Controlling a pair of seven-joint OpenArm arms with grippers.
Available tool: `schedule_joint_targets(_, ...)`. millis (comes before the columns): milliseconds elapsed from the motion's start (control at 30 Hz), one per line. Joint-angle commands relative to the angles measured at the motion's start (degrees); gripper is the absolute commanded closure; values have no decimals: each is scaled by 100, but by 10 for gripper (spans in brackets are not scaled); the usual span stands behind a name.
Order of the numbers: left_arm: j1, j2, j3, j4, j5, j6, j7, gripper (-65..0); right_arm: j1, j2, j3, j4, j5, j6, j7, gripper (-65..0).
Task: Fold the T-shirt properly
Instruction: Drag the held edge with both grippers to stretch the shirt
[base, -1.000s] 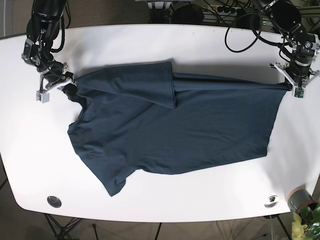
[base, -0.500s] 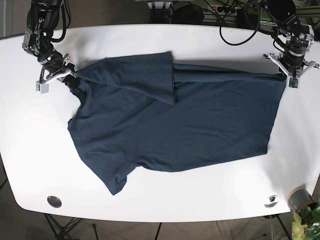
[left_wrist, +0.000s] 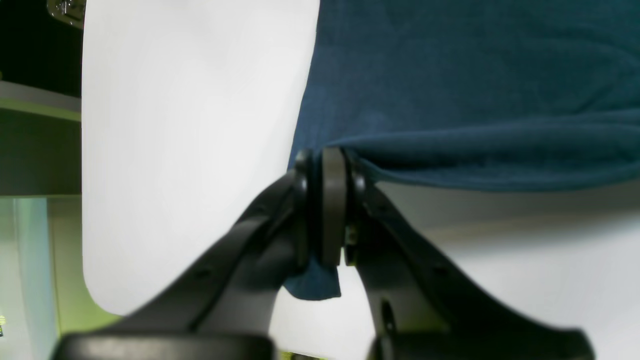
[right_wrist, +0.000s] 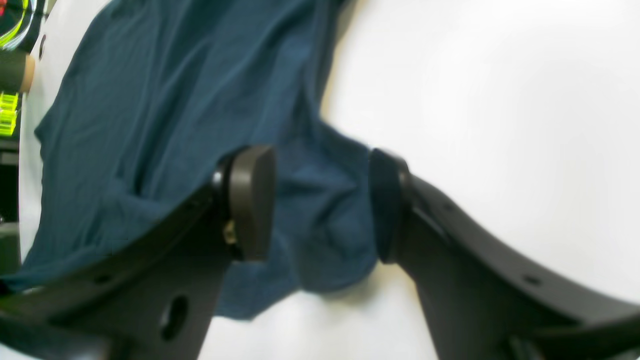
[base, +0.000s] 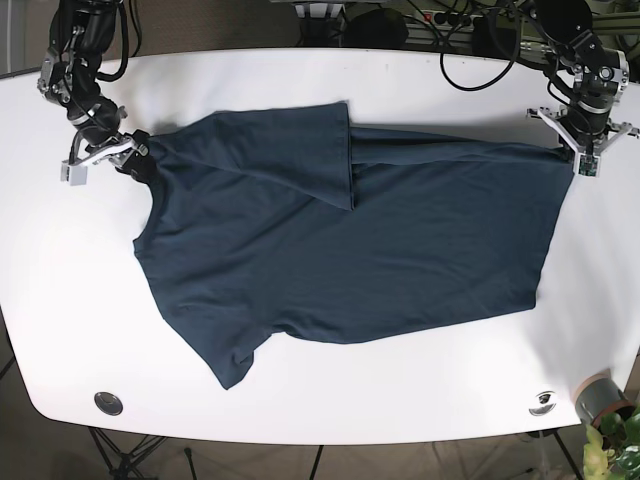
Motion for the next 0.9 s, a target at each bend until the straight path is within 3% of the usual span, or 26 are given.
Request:
schedule_joint_targets(0,-6,-72,2,91,-32,56,-115,0,-119,92,-2,449,95,48,111,-298)
schedule_joint_targets(200,-14,-72,108,82,-32,56,-115,0,-277,127,-661,1091,42,48,-240,-298)
schedule_joint_targets(367,-14,-80,275,82,-32,56,-115,0,-374,65,-793,1223,42,-5,-636,-293)
schedule_joint_targets(500,-32,-80,345,82,-23,56,-115,0,-673,-154,-644,1206,-2,-40,-618,-298)
schedule_joint_targets(600,-32,-80,371,74,-23,56,-124,0,-849,-357,-503,1241,-142,-190,-645,-298)
schedule_joint_targets(867,-41,-89,591,65,-23,56,-124,0,-1103,-831,-512,1197,-213,-260,-654,-298)
